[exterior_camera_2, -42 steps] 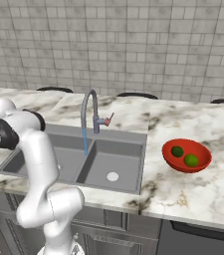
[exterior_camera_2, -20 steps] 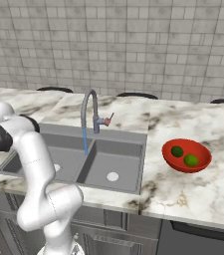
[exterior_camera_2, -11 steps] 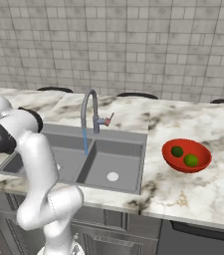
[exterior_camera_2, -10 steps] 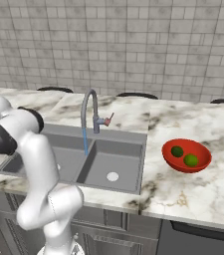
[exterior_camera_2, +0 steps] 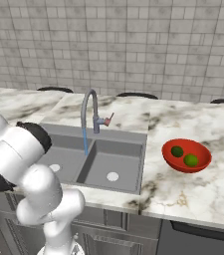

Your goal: Pick the limes from the sink and place them in one bowl. Place the tangerine in the other bowl. Then turn off the sink faucet.

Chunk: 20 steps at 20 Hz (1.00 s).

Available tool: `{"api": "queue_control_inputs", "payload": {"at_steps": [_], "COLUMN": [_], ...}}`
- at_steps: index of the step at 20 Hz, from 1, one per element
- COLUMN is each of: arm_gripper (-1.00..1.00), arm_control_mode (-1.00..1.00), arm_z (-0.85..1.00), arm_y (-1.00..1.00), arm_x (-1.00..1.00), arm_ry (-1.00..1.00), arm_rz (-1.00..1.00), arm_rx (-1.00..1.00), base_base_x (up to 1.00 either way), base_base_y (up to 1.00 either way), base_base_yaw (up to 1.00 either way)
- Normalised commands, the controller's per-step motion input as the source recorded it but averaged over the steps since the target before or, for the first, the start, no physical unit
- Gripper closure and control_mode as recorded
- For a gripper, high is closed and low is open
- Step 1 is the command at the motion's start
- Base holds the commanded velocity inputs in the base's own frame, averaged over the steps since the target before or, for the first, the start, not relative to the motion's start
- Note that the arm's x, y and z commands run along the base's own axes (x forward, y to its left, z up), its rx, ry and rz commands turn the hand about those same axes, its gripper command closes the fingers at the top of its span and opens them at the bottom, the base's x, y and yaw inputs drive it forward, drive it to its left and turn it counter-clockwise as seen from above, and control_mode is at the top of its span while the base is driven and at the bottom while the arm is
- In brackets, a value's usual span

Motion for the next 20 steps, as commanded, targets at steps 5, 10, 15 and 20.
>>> {"api": "queue_control_inputs", "payload": {"at_steps": [5, 10, 15, 20], "arm_gripper": [-1.0, -1.0, -1.0, -1.0], "arm_control_mode": [-1.0, -1.0, -1.0, -1.0], "arm_z": [0.41, 0.32, 0.48, 0.34], "arm_y": [-0.55, -0.38, -0.37, -0.43], "arm_x": [-0.43, -0.16, 0.0, -0.03], "arm_ry": [-0.02, 0.0, 0.0, 0.0], "arm_rz": [0.11, 0.19, 0.2, 0.22], "arm_rx": [0.05, 0.0, 0.0, 0.0], "base_base_x": [0.0, 0.0, 0.0, 0.0], "base_base_y": [0.0, 0.0, 0.0, 0.0], "base_base_yaw": [0.0, 0.0, 0.0, 0.0]}}
